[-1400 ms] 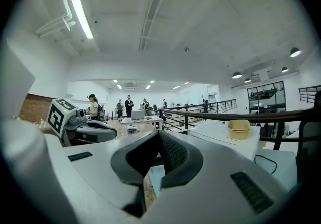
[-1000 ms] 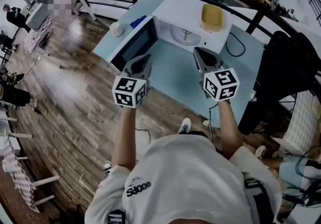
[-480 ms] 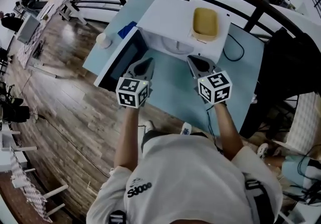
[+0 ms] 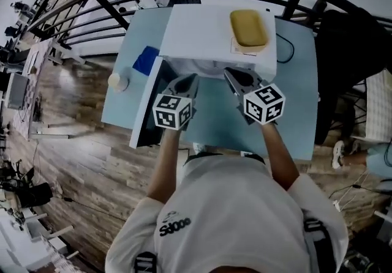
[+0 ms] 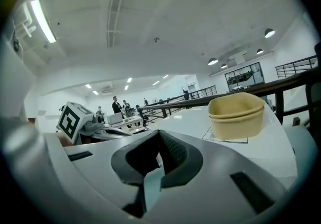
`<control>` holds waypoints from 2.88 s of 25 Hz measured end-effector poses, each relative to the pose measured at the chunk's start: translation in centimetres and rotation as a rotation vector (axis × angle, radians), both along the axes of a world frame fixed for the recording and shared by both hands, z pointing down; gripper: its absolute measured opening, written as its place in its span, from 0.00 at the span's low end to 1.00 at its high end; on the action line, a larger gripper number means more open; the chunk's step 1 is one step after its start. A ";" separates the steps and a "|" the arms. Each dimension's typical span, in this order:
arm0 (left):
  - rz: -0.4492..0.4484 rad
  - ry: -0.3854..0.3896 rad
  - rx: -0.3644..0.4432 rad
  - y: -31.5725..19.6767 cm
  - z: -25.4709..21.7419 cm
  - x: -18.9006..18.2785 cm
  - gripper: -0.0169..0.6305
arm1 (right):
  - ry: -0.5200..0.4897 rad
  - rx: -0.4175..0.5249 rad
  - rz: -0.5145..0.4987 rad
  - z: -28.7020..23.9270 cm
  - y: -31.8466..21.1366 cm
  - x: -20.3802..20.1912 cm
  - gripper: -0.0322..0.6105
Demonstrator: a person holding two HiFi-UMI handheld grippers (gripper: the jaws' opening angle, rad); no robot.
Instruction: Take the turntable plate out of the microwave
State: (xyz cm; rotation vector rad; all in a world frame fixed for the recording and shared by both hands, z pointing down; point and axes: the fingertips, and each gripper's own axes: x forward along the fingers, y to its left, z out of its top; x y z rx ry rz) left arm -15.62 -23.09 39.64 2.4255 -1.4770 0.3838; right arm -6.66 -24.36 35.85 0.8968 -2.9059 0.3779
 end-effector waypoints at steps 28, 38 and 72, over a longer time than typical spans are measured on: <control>-0.334 0.682 -0.368 -11.3 20.7 -2.6 0.31 | -0.021 -0.390 0.204 17.6 -4.1 0.0 0.30; -0.446 0.825 -0.410 -12.7 21.9 -2.9 0.33 | -0.068 -0.466 0.263 20.5 -5.5 0.1 0.36; -0.505 1.011 -0.467 -12.6 21.9 -4.1 0.07 | -0.576 -0.856 0.436 26.0 -11.8 -3.6 0.21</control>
